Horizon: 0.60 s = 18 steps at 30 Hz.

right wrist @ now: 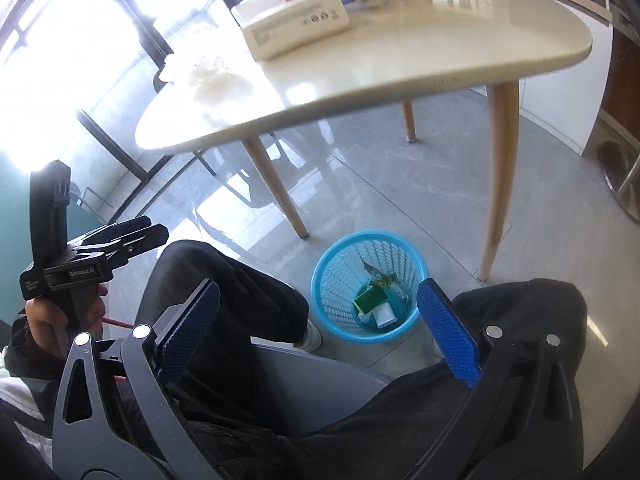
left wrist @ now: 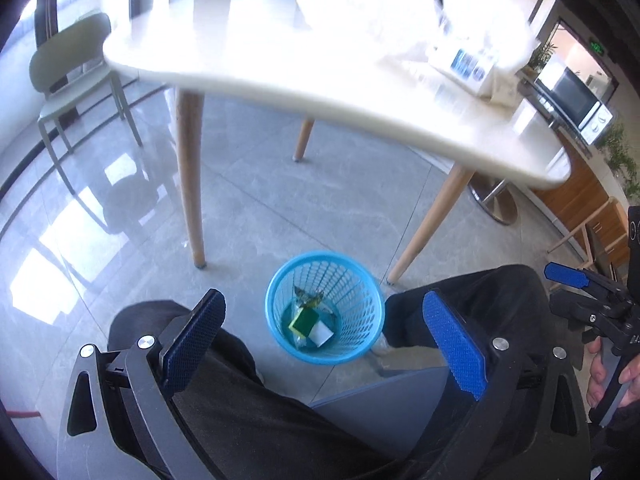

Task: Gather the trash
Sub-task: 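Raise both tools back toward the table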

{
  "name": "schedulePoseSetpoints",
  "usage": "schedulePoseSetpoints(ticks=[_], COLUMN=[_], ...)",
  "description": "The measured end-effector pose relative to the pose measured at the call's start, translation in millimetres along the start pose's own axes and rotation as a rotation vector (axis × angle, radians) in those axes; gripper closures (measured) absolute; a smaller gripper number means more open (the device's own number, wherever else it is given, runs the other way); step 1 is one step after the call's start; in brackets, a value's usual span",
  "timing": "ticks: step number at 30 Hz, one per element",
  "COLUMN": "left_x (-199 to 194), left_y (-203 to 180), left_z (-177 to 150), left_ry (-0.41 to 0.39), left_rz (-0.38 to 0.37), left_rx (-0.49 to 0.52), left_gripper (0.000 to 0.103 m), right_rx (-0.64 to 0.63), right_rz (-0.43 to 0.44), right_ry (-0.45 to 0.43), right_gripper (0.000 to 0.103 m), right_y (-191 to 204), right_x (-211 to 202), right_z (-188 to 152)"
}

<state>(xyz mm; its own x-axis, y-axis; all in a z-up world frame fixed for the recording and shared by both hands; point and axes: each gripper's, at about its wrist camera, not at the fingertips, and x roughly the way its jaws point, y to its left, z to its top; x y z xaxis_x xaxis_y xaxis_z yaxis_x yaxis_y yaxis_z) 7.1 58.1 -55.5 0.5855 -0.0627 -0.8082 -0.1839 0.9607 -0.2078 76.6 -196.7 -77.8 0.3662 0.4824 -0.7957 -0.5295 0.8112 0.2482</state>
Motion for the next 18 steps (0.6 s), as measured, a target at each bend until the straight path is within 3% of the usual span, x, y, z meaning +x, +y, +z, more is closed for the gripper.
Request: schedulePoseSetpoints(ticks=[7, 12, 18], left_x=[-23.1, -35.5, -35.2], left_y=[-14.8, -18.2, -7.2], left_z=[30.5, 59.0, 96.6], left_ry=[-0.095, -0.185, -0.197], left_rz=[0.002, 0.053, 0.048], left_rx=[0.051, 0.128, 0.108], left_gripper=[0.006, 0.006, 0.006], right_rx=[-0.033, -0.073, -0.109], right_rz=[0.037, 0.04, 0.011], right_ry=[-0.11, -0.199, -0.283], right_gripper=[0.009, 0.009, 0.009], right_y=[16.6, 21.7, 20.4], right_x=[-42.7, -67.4, -78.4], right_z=[22.8, 52.3, 97.8])
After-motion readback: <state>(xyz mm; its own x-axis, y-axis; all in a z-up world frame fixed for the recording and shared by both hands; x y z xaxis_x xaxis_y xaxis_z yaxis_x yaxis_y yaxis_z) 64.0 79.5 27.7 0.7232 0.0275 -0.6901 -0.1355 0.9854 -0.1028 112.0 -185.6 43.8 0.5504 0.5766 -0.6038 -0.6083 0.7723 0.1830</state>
